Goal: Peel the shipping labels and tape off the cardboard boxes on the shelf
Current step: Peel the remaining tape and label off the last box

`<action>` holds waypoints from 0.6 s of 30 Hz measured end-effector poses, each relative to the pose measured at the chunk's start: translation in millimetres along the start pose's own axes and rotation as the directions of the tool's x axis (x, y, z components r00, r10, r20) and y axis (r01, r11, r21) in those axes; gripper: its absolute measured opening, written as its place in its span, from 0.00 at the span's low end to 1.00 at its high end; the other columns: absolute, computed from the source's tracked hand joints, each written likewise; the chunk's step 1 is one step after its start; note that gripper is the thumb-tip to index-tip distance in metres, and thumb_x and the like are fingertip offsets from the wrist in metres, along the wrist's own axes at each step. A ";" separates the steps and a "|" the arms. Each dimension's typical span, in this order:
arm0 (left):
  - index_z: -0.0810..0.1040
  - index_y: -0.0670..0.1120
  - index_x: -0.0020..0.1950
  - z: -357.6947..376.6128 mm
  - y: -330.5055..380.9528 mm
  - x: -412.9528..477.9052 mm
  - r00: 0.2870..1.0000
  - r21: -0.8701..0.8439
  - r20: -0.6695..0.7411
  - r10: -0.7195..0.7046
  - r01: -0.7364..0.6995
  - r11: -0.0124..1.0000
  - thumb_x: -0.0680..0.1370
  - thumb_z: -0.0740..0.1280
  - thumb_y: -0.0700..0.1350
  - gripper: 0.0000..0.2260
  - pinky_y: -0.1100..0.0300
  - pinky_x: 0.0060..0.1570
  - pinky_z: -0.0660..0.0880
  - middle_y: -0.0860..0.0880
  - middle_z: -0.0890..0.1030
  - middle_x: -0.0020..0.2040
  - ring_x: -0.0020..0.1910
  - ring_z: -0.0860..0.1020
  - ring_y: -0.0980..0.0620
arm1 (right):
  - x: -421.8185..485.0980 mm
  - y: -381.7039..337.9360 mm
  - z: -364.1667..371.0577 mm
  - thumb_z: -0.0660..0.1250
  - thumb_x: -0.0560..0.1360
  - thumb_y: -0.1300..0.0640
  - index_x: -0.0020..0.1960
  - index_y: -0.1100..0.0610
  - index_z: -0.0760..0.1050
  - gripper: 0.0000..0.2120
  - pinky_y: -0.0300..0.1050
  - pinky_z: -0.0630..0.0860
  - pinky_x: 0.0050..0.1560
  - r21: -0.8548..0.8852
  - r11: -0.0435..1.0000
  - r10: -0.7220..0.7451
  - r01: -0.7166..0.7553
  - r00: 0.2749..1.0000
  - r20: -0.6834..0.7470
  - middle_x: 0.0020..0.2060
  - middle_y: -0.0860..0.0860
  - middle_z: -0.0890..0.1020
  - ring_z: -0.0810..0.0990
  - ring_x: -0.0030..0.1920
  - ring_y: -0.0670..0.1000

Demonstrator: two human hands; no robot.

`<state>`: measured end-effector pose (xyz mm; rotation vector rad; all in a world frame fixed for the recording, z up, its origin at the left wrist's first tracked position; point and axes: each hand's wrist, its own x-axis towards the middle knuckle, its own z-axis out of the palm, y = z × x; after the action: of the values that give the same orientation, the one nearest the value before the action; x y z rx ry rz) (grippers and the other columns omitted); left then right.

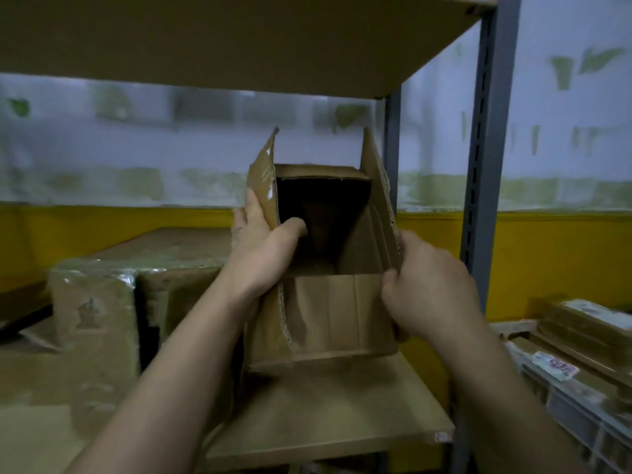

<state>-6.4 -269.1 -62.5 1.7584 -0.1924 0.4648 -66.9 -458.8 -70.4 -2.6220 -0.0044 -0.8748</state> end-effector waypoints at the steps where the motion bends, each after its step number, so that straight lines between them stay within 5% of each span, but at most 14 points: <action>1: 0.60 0.64 0.74 -1.5 8.3 4.1 1.000 0.004 -0.001 -0.012 0.012 1.000 0.58 0.67 0.61 0.43 0.39 0.68 0.68 0.45 0.63 0.77 0.73 0.66 0.41 | 3.7 -4.1 -13.1 0.61 0.76 0.58 0.53 0.52 0.69 0.06 0.43 0.65 0.32 -0.035 0.999 -0.003 0.005 0.999 0.048 0.38 0.48 0.74 0.71 0.38 0.52; 4: 0.64 0.60 0.73 0.3 30.4 17.4 0.996 0.021 0.070 -0.062 0.061 0.998 0.55 0.67 0.57 0.44 0.39 0.65 0.71 0.40 0.66 0.74 0.70 0.69 0.38 | 14.8 -15.3 -48.2 0.62 0.74 0.59 0.41 0.57 0.70 0.04 0.45 0.70 0.34 -0.090 0.996 -0.013 0.028 0.987 0.162 0.36 0.52 0.75 0.74 0.36 0.53; 7: 0.61 0.51 0.76 4.9 43.6 26.7 0.981 0.239 0.176 -0.077 0.033 0.970 0.70 0.67 0.50 0.34 0.53 0.52 0.75 0.42 0.72 0.67 0.58 0.76 0.44 | 28.8 -20.2 -64.1 0.60 0.73 0.64 0.35 0.59 0.70 0.08 0.42 0.71 0.30 -0.107 0.994 -0.007 0.036 0.965 0.263 0.31 0.54 0.74 0.74 0.30 0.54; 10: 0.59 0.51 0.77 12.6 52.9 44.0 0.959 0.531 0.258 -0.118 -0.039 0.846 0.79 0.62 0.45 0.27 0.56 0.47 0.71 0.43 0.70 0.67 0.50 0.74 0.46 | 47.4 -19.0 -63.4 0.59 0.74 0.65 0.36 0.61 0.71 0.09 0.46 0.79 0.33 -0.144 0.989 0.033 0.017 0.940 0.339 0.33 0.56 0.76 0.78 0.31 0.56; 12: 0.65 0.48 0.68 14.3 61.0 55.9 0.933 0.698 0.278 -0.230 -0.032 0.715 0.79 0.61 0.49 0.17 0.56 0.51 0.70 0.44 0.70 0.63 0.54 0.73 0.45 | 59.1 -17.9 -59.1 0.58 0.76 0.64 0.38 0.62 0.72 0.09 0.48 0.81 0.41 -0.174 0.984 0.047 0.023 0.921 0.387 0.36 0.55 0.76 0.77 0.33 0.55; 16: 0.67 0.49 0.70 21.9 66.3 90.4 0.872 0.848 0.260 -0.414 -0.001 0.531 0.71 0.64 0.62 0.32 0.51 0.47 0.77 0.43 0.73 0.65 0.53 0.77 0.43 | 81.5 -15.9 -50.4 0.55 0.79 0.62 0.47 0.60 0.77 0.11 0.48 0.79 0.50 -0.275 0.954 0.031 0.118 0.874 0.485 0.41 0.54 0.75 0.76 0.36 0.52; 18: 0.66 0.46 0.74 31.2 66.6 101.6 0.846 0.872 0.286 -0.449 -0.035 0.489 0.72 0.64 0.62 0.35 0.54 0.46 0.76 0.43 0.72 0.68 0.60 0.76 0.40 | 91.9 -17.4 -44.6 0.54 0.80 0.62 0.43 0.60 0.74 0.12 0.45 0.77 0.42 -0.286 0.949 0.044 0.130 0.847 0.529 0.38 0.53 0.72 0.71 0.33 0.50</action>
<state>67.2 -303.1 33.2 2.8628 -0.0744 -0.1662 -20.7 -468.8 21.8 -3.0906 -0.0780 -0.1324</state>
